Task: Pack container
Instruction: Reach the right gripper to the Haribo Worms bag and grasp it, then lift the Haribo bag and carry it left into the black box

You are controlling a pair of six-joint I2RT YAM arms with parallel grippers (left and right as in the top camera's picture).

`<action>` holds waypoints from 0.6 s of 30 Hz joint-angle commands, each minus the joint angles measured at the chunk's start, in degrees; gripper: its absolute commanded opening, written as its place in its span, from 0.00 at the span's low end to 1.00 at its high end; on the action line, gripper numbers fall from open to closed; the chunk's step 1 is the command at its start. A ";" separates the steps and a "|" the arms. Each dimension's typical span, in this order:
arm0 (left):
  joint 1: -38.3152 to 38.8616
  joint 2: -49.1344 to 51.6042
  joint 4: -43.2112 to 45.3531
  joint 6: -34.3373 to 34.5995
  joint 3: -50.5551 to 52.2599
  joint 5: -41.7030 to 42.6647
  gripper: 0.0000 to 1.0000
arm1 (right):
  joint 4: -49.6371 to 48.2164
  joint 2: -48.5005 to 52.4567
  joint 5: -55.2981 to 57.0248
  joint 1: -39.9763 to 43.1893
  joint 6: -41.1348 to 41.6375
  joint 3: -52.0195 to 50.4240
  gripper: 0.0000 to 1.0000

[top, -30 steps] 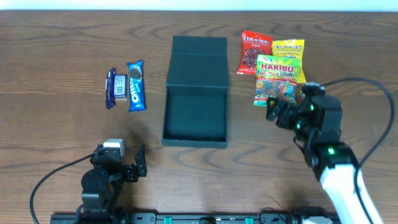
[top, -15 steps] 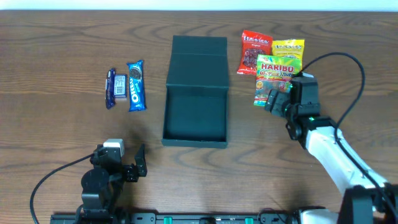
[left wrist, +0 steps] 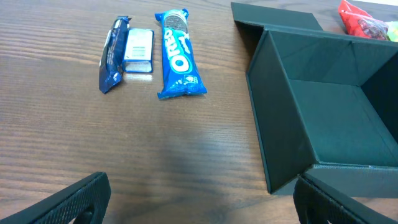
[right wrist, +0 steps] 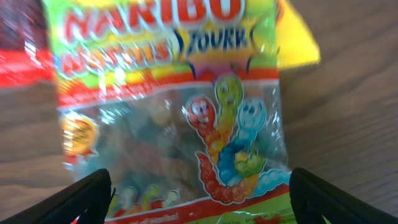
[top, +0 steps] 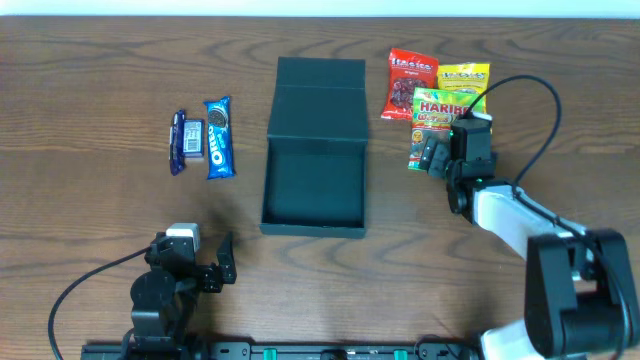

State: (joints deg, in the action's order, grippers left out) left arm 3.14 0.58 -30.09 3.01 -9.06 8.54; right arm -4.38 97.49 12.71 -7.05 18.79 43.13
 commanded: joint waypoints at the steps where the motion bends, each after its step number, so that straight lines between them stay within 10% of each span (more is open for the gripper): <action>1: -0.22 -0.37 0.13 0.42 0.81 -0.61 0.95 | -0.92 2.69 1.25 -0.52 -0.63 0.85 0.91; 8: -0.22 -0.37 0.13 0.42 0.81 -0.61 0.95 | -2.36 6.73 1.22 -0.52 -0.61 0.85 0.77; 13: -0.22 -0.37 0.13 0.42 0.81 -0.61 0.95 | -2.27 6.91 1.18 -0.52 -0.61 0.85 0.13; 18: -0.22 -0.37 0.13 0.42 0.81 -0.61 0.95 | -1.99 6.88 -1.62 -0.52 -0.61 0.85 0.01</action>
State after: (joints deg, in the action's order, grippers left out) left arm 3.14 0.58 -30.09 3.01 -9.06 8.54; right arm -7.88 102.59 12.82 -7.44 18.37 44.73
